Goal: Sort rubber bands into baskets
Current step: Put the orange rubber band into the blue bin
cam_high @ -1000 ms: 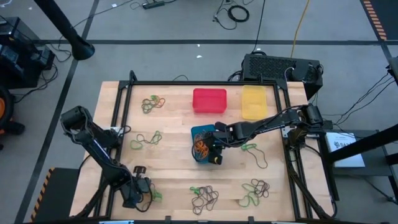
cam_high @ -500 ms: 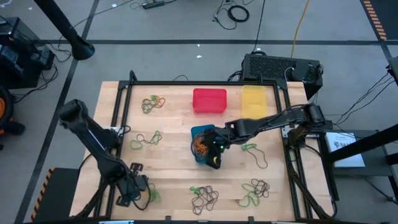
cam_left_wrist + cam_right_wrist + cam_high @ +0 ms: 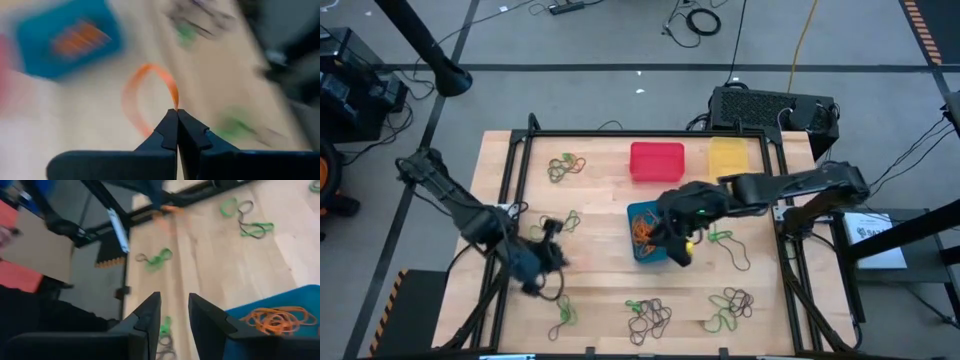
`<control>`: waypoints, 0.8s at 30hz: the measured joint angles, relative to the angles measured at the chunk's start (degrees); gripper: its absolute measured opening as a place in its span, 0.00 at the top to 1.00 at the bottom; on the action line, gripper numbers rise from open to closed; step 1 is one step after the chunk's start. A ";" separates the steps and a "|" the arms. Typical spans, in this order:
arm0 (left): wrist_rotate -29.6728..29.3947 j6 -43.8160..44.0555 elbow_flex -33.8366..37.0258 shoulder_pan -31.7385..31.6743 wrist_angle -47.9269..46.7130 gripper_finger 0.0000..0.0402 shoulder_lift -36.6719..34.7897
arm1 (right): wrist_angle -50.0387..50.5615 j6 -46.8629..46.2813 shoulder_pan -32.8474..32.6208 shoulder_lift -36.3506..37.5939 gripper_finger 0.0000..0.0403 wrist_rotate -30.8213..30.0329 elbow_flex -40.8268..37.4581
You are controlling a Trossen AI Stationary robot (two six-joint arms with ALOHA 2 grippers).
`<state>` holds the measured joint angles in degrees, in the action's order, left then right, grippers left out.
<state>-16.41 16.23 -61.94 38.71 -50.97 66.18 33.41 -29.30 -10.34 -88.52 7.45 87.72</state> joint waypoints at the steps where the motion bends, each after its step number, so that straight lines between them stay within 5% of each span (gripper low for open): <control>1: -3.04 -3.07 -0.04 -1.52 1.35 1.00 0.04 | 0.14 -0.69 -0.46 1.07 0.77 -0.20 0.00; 5: -8.06 -15.17 -0.06 -10.26 9.27 1.00 1.65 | 4.04 -3.20 -3.67 4.29 0.77 -7.39 0.07; 13: 1.59 -24.32 -0.06 -28.21 24.44 1.00 10.28 | 19.13 -15.60 -10.33 5.71 0.77 -28.64 0.07; 19: 16.69 -23.86 -0.06 -35.81 29.78 1.00 19.00 | 25.12 -23.66 -12.92 4.89 0.77 -29.96 -0.02; 24: 22.35 -21.22 -0.04 -36.53 33.56 1.00 25.60 | 26.51 -27.36 -14.29 4.95 0.77 -30.16 0.00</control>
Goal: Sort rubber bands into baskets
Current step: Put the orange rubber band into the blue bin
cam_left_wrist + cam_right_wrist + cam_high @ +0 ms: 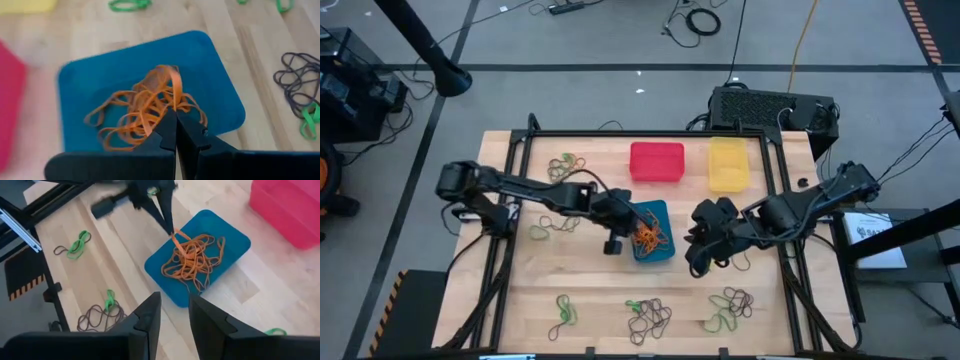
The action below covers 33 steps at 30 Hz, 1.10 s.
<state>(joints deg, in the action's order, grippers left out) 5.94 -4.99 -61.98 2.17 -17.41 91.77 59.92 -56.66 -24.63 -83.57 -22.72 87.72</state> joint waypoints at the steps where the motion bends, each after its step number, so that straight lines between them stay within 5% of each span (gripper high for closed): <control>1: 0.47 0.07 0.00 0.03 1.19 1.00 1.16 | 0.06 -0.30 -0.24 0.00 0.77 -0.04 0.00; 10: -3.28 0.19 0.02 0.09 6.63 0.97 5.11 | 0.14 -2.65 -0.58 0.02 0.77 -0.09 0.00; 23: -5.00 0.19 -4.32 0.04 -0.13 0.69 4.58 | 0.22 0.30 -0.58 0.00 0.77 -3.25 0.00; 33: -12.29 -7.97 -13.44 -3.31 -28.90 0.67 1.67 | 0.22 3.00 -0.58 0.00 0.77 -3.26 0.00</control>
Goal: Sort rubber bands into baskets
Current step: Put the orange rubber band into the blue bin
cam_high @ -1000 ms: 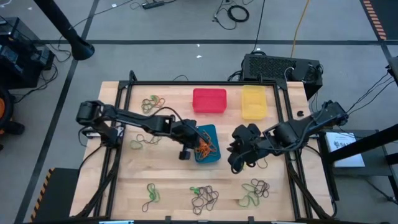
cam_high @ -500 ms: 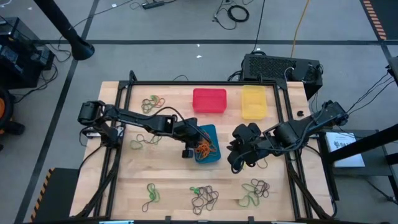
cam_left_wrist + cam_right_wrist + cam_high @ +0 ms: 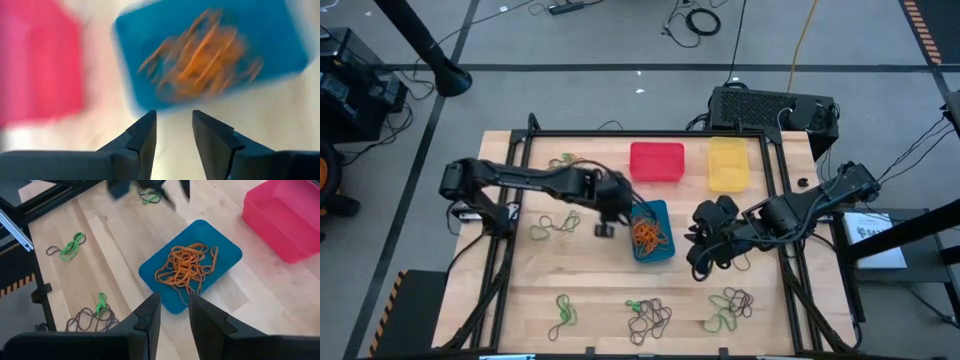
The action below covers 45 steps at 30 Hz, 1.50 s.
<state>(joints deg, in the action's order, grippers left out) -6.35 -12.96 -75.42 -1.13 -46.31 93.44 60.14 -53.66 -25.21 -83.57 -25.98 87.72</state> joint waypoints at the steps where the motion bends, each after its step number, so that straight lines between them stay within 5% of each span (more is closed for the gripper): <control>1: -2.28 -1.55 0.00 -1.11 -3.21 0.67 -0.86 | 0.00 0.54 0.04 0.00 0.77 0.00 0.00; 5: -9.23 -5.18 0.07 -8.40 -12.76 0.67 -4.56 | -0.03 1.42 0.34 0.01 0.77 -0.01 0.00; 11: -9.12 -12.12 2.18 -23.45 -15.13 0.66 -7.51 | -0.02 2.52 0.42 0.00 0.77 -0.94 0.00; 18: 0.79 -29.42 9.37 -35.83 -13.76 0.66 -6.60 | -0.05 2.94 0.44 0.00 0.77 -1.18 0.00; 35: 1.81 -35.85 20.48 -40.77 7.81 0.67 -5.02 | -0.09 5.11 0.44 0.00 0.77 -3.97 0.00; 45: 1.81 -40.21 23.41 -44.79 9.13 0.67 -3.36 | -0.08 6.30 0.78 0.00 0.77 -4.59 0.00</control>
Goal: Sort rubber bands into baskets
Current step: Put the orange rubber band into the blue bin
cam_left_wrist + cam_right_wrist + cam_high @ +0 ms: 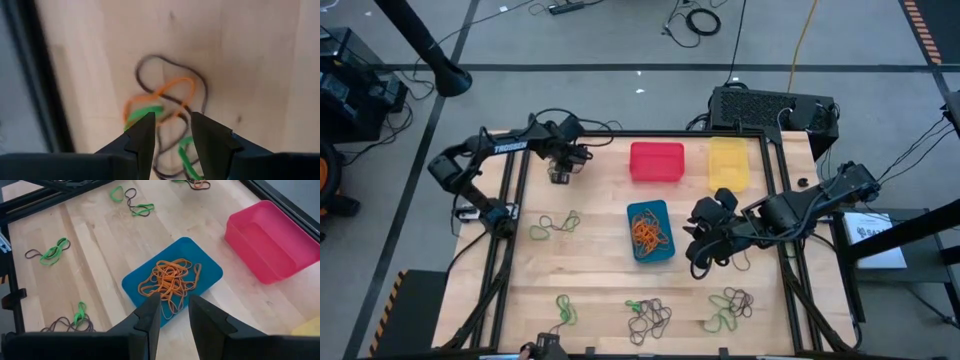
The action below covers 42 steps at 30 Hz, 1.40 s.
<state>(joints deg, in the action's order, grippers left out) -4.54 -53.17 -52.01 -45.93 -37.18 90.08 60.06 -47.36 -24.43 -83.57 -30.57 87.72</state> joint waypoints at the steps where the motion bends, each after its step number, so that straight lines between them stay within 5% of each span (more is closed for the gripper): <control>1: 0.15 0.11 0.00 -0.08 0.11 0.67 0.59 | 0.00 0.05 0.02 0.00 0.77 -0.03 0.00; 19: 0.60 0.20 -0.11 -0.18 0.36 0.68 6.54 | 0.01 -0.31 0.03 0.00 0.77 -1.92 0.00; 30: 0.62 2.19 -0.11 1.58 -1.21 0.98 6.58 | -0.10 -0.34 0.12 0.00 0.77 -5.84 0.02; 42: 1.18 4.82 -0.07 4.42 -6.36 0.98 1.76 | -0.12 0.04 0.12 0.00 0.77 -5.90 0.02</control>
<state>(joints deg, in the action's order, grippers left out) -3.36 -48.35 -52.07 -41.51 -43.54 91.84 59.94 -47.32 -24.32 -83.57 -36.47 87.74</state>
